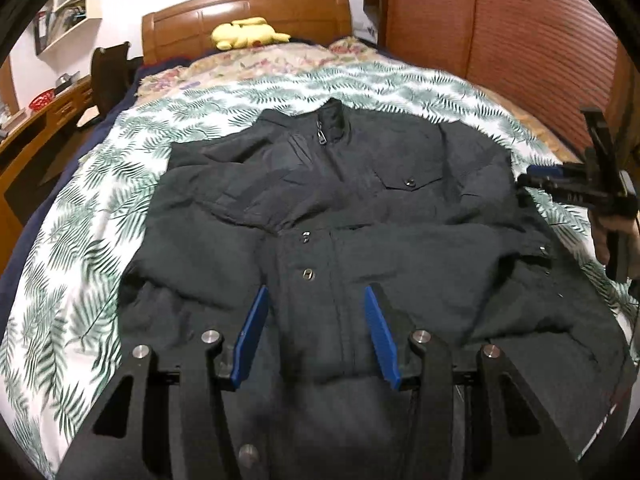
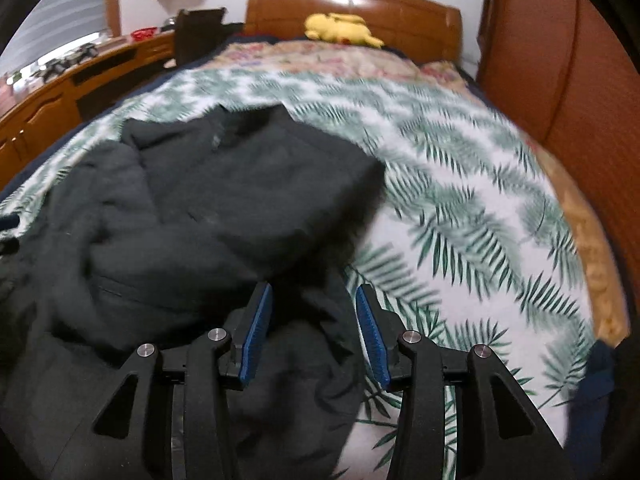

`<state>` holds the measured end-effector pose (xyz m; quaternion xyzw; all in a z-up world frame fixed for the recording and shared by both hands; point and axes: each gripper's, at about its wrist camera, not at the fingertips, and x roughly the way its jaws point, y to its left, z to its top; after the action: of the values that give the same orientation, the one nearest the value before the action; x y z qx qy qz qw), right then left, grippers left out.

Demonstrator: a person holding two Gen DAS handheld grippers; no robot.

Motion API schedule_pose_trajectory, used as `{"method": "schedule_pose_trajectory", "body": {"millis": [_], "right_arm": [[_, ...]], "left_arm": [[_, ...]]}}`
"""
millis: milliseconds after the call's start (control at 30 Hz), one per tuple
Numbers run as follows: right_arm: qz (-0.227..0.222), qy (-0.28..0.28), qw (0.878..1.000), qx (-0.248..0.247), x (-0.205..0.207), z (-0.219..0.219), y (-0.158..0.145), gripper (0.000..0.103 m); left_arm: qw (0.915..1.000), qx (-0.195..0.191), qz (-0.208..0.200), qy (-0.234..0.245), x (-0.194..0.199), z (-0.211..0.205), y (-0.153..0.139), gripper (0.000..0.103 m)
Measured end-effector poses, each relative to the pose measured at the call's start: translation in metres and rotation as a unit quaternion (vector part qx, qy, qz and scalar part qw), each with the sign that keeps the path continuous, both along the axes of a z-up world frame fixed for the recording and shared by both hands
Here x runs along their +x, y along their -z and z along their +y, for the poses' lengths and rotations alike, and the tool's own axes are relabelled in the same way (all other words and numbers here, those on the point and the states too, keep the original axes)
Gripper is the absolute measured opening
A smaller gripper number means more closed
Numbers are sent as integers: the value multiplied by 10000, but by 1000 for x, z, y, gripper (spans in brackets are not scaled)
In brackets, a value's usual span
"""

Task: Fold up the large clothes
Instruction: 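Grasp the jacket hem at the snap placket with the left tool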

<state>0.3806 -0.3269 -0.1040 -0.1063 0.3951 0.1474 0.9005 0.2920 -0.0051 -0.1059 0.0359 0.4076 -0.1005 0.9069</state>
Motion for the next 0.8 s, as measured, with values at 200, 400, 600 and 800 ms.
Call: {"method": "schedule_pose_trajectory", "body": {"millis": [200, 400, 600, 800], "right_arm": [[270, 65, 9994, 186, 16, -8, 39, 44], [288, 29, 9992, 264, 17, -10, 53, 44], [221, 54, 9991, 371, 15, -14, 54, 44], [169, 69, 9992, 350, 16, -12, 54, 45]], "left_arm": [[9994, 56, 341, 75, 49, -11, 15, 49], [9977, 152, 659, -19, 73, -9, 41, 49], [9966, 10, 816, -71, 77, -5, 52, 49], [9962, -63, 861, -68, 75, -5, 53, 48]]}}
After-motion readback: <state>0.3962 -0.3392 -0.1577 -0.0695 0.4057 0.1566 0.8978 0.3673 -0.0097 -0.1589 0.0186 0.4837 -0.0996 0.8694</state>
